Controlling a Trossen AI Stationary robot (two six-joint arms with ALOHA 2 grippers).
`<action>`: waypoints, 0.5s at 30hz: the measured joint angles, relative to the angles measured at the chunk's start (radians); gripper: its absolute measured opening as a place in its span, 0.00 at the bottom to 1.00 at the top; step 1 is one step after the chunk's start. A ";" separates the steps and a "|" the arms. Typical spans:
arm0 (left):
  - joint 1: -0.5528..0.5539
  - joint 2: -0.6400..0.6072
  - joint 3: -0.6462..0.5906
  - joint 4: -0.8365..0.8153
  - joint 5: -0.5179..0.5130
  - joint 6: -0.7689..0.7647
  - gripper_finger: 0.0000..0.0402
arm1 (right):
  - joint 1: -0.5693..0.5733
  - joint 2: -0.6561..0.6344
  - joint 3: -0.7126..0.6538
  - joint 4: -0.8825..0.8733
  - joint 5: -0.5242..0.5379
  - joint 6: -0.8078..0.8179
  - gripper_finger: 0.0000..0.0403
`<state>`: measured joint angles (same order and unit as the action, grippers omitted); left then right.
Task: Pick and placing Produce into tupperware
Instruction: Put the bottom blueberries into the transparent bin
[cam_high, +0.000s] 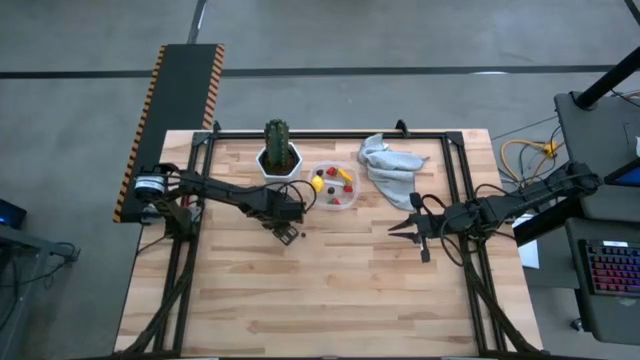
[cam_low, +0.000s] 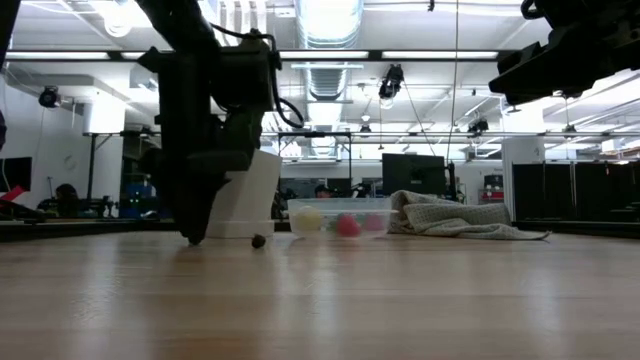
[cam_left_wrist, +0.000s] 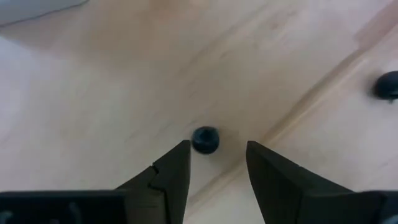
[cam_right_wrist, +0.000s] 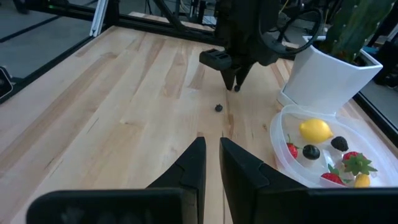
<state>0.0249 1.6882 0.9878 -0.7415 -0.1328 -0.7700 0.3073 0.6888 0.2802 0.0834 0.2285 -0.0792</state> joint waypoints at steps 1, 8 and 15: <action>0.002 0.000 0.000 0.007 0.003 0.001 0.35 | 0.000 0.000 0.000 0.000 0.000 0.000 0.10; 0.020 0.000 -0.010 0.006 0.005 0.021 0.35 | 0.000 0.000 0.000 0.000 0.000 0.000 0.10; 0.033 0.000 -0.018 0.035 0.011 0.026 0.35 | 0.000 0.000 0.000 0.000 0.000 -0.001 0.10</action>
<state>0.0580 1.6882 0.9700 -0.7065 -0.1218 -0.7438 0.3073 0.6888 0.2802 0.0834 0.2287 -0.0799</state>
